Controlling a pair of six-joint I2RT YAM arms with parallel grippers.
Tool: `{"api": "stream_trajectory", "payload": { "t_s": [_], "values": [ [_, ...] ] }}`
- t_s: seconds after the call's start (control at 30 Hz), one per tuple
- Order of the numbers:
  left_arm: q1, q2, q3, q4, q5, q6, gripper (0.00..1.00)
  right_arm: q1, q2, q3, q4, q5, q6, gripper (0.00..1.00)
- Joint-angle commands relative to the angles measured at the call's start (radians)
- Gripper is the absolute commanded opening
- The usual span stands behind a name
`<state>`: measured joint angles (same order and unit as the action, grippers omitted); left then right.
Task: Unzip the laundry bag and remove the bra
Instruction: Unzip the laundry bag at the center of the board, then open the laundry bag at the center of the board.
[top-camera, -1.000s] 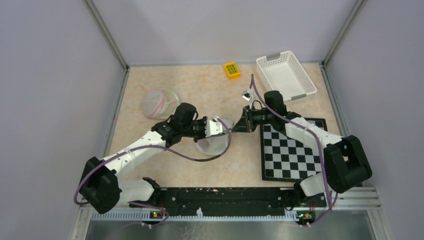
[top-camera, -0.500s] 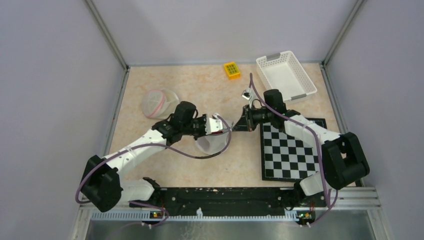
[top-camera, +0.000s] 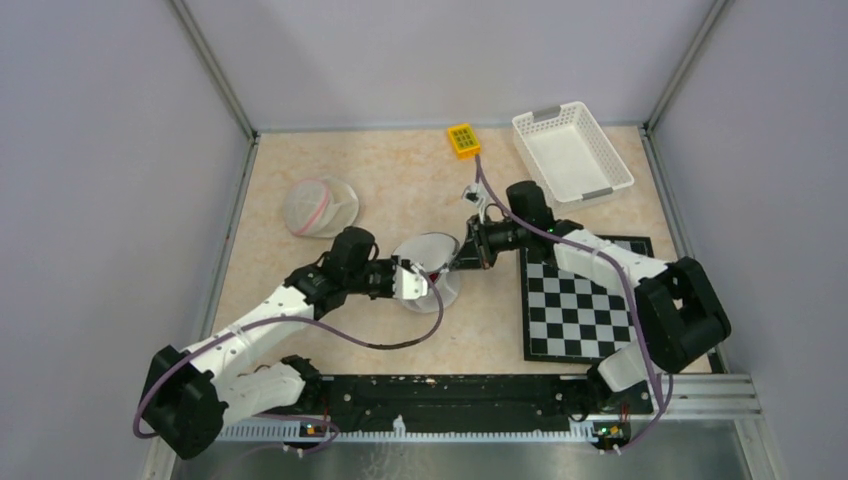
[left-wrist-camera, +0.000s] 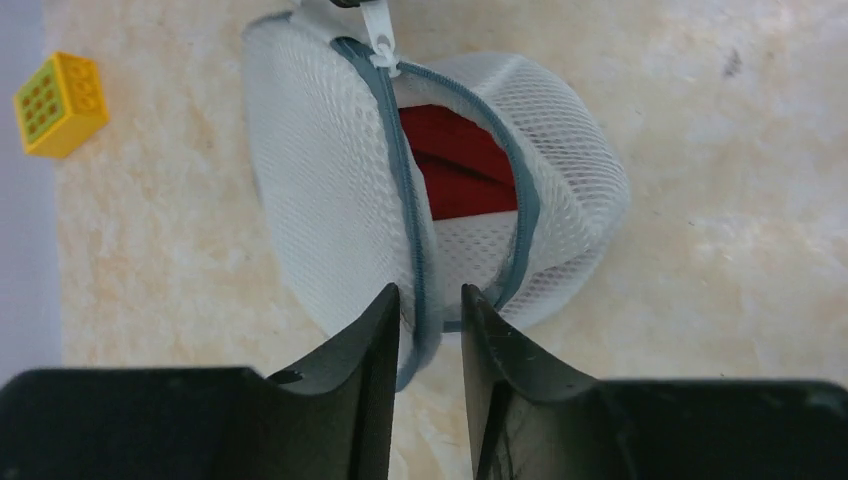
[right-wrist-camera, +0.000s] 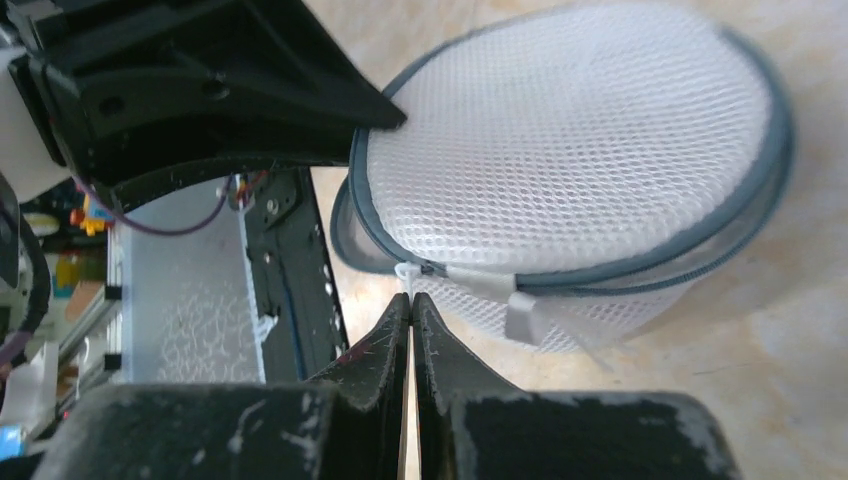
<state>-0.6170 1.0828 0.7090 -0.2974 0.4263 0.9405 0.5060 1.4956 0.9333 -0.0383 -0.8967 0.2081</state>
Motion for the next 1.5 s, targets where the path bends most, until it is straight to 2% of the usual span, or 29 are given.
{"api": "stream_trajectory", "payload": {
  "t_s": [0.0, 0.07, 0.17, 0.3, 0.37, 0.6, 0.77, 0.93, 1.07, 1.17, 1.3, 1.37, 1.47],
  "values": [
    [0.0, -0.071, -0.074, -0.096, 0.046, 0.048, 0.42, 0.074, 0.031, -0.051, 0.004, 0.025, -0.072, 0.0],
    [-0.001, -0.09, -0.074, -0.097, 0.007, -0.06, 0.53, 0.088, 0.056, -0.061, 0.002, 0.038, -0.088, 0.0],
    [0.029, -0.097, -0.063, -0.116, -0.008, -0.175, 0.62, 0.095, 0.089, -0.064, -0.007, 0.065, -0.113, 0.0],
    [0.186, -0.126, -0.044, -0.117, 0.158, -0.328, 0.72, 0.108, 0.143, -0.05, -0.023, 0.087, -0.136, 0.0],
    [0.238, -0.139, -0.043, -0.085, 0.212, -0.454, 0.76, 0.115, 0.168, -0.047, -0.023, 0.093, -0.143, 0.0],
    [0.356, -0.09, -0.051, 0.083, 0.371, -0.832, 0.8, 0.121, 0.215, -0.028, -0.011, 0.093, -0.142, 0.0],
    [0.366, -0.001, -0.043, 0.135, 0.44, -0.968, 0.79, 0.121, 0.204, -0.023, -0.023, 0.082, -0.144, 0.0],
    [0.365, 0.032, -0.03, 0.173, 0.498, -0.996, 0.7, 0.121, 0.181, -0.017, -0.036, 0.068, -0.143, 0.0],
    [0.364, 0.028, -0.016, 0.184, 0.505, -0.985, 0.5, 0.121, 0.177, 0.005, -0.049, 0.045, -0.14, 0.02],
    [0.364, 0.017, 0.014, 0.154, 0.487, -0.952, 0.3, 0.116, 0.167, 0.033, -0.091, 0.033, -0.145, 0.2],
    [0.362, 0.003, 0.065, 0.138, 0.48, -0.897, 0.07, 0.08, 0.125, 0.067, -0.12, 0.001, -0.131, 0.36],
    [0.361, 0.008, 0.092, 0.132, 0.479, -0.871, 0.01, 0.044, 0.1, 0.091, -0.142, -0.024, -0.123, 0.43],
    [0.342, 0.032, 0.147, 0.098, 0.468, -0.818, 0.0, -0.025, 0.056, 0.112, -0.153, -0.065, -0.087, 0.5]
  ]
}}
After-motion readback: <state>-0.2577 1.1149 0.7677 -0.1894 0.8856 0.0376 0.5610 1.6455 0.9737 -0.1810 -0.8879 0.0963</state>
